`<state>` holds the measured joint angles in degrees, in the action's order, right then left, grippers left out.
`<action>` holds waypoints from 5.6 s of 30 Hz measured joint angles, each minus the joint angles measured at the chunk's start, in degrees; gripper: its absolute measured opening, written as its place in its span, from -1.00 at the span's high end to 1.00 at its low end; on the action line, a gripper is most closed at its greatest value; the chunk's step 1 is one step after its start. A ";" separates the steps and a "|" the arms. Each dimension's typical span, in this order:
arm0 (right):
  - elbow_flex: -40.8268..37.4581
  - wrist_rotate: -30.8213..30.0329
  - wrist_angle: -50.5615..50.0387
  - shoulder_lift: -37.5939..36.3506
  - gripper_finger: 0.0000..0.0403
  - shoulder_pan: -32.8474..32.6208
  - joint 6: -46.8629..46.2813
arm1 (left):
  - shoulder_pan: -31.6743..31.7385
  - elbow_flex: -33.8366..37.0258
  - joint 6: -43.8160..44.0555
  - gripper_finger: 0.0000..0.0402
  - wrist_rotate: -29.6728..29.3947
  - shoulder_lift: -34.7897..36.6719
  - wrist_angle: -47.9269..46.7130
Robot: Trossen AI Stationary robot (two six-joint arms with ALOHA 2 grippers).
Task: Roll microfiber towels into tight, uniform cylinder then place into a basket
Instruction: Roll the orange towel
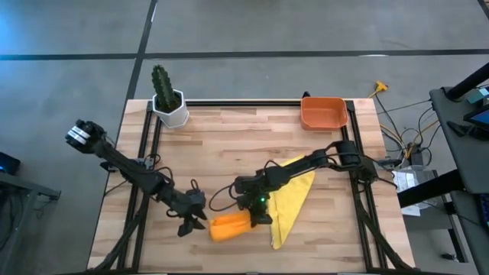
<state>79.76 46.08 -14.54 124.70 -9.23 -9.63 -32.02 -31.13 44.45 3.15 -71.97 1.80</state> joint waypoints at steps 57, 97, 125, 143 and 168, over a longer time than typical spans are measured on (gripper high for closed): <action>1.23 7.35 7.98 4.13 0.94 7.05 -25.05 | 1.93 -4.21 1.57 0.10 -15.65 -18.66 3.68; 1.08 -15.73 2.77 -5.19 -0.08 4.58 3.17 | 3.74 -4.16 1.50 0.90 -4.95 -17.35 3.74; 0.70 -12.87 8.34 2.34 -0.50 4.73 -5.70 | 5.04 -5.82 1.67 0.89 -4.74 -17.40 5.29; 1.41 -17.23 7.98 2.72 -0.27 -0.16 -7.15 | 7.32 -5.60 1.65 0.89 -4.92 -17.40 5.25; 1.23 -15.02 7.58 2.78 0.91 -0.23 -7.91 | 7.66 -5.19 -1.81 0.89 -1.13 -17.40 4.69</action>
<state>80.99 31.07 -6.96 127.49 -9.45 -17.54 -24.36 -36.32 42.64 2.02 -89.36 6.49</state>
